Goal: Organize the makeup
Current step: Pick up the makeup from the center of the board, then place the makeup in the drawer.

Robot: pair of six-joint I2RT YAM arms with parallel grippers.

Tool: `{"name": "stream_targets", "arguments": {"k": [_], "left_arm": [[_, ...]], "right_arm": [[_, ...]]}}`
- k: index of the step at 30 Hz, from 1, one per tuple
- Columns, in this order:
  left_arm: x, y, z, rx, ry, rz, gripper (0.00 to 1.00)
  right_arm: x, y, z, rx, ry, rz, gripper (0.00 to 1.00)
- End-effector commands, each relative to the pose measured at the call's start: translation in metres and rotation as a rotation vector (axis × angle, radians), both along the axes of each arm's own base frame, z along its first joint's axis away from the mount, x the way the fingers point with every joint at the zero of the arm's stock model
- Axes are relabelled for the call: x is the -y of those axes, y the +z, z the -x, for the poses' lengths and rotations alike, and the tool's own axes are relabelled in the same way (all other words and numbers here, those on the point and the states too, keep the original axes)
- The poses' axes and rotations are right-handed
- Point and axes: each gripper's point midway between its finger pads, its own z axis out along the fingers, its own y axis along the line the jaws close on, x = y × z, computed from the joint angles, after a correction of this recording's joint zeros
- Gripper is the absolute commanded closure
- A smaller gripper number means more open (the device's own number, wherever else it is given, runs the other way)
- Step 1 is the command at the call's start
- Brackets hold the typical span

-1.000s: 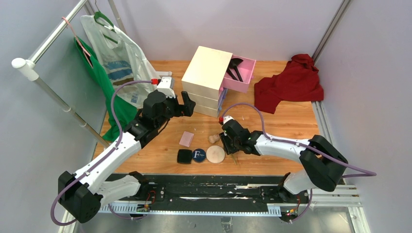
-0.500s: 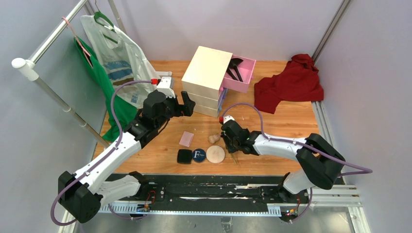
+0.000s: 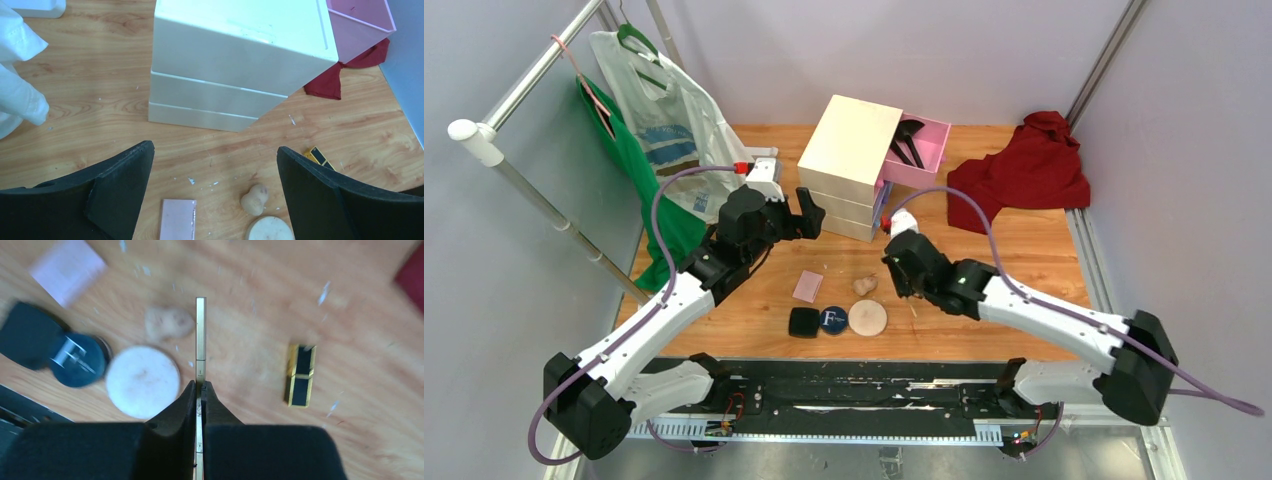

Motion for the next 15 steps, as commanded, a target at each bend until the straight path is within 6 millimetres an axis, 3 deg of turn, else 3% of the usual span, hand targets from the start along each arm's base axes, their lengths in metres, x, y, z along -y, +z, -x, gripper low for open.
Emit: {"name": "stream_targets", "arguments": {"k": [1,4,8,13,15], "left_arm": [[0.001,0.019,0.000,0.049,0.000,0.021,0.02],[0.001,0.020,0.001,0.053,0.000,0.025,0.02],[0.002,0.022,0.002,0.054,-0.006,0.033,0.02],[0.000,0.024,0.003,0.059,-0.005,0.034,0.02],[-0.002,0.026,0.004,0.066,0.002,0.036,0.02]], "right_arm": [[0.009,0.084,-0.014,0.188,-0.031,-0.038,0.99],[0.015,0.143,-0.037,0.360,-0.085,-0.070,0.99],[0.014,0.203,-0.075,0.481,-0.127,-0.089,0.99],[0.010,0.249,-0.139,0.561,-0.159,-0.094,1.00],[0.008,0.258,-0.164,0.568,-0.152,-0.102,0.99]]}}
